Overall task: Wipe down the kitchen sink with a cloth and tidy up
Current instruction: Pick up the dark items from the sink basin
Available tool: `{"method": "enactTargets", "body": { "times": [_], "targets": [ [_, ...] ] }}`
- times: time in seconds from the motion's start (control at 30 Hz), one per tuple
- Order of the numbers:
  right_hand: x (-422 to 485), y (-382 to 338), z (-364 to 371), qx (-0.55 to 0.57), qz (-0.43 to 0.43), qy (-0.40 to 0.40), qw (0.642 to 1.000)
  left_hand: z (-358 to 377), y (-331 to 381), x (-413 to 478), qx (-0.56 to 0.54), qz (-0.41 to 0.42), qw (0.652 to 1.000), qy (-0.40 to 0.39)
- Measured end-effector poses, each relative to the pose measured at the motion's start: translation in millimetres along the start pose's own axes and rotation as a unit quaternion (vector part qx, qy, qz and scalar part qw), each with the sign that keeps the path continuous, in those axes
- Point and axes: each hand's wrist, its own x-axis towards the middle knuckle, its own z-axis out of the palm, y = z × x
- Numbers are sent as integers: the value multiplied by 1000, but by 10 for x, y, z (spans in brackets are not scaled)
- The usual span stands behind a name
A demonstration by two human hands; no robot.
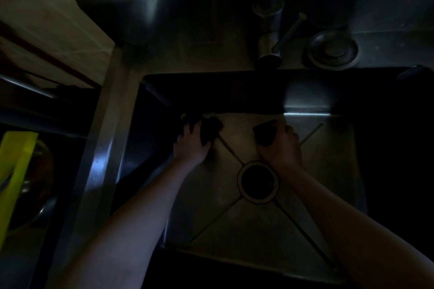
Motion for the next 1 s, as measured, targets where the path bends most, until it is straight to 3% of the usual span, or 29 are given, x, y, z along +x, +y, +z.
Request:
{"method": "enactTargets", "body": {
  "times": [0.23, 0.4, 0.5, 0.6, 0.9, 1.0],
  "targets": [
    [-3, 158, 12, 1, 2, 18, 1000, 109, 39, 177, -9, -3, 1000, -23],
    [-59, 242, 6, 14, 8, 10, 1000, 212, 69, 80, -109, 19, 992, 56],
    [-73, 242, 3, 23, 6, 6, 1000, 244, 60, 39, -127, -30, 987, 96],
    [-90, 262, -1, 33, 1, 10, 999, 274, 71, -1, -99, -62, 992, 48],
    [-192, 395, 32, 28, 6, -6, 1000, 392, -53, -32, 45, -32, 998, -6],
    [-233, 453, 45, 30, 8, -6, 1000, 438, -87, -16, 44, -22, 998, -40]
  ]
}}
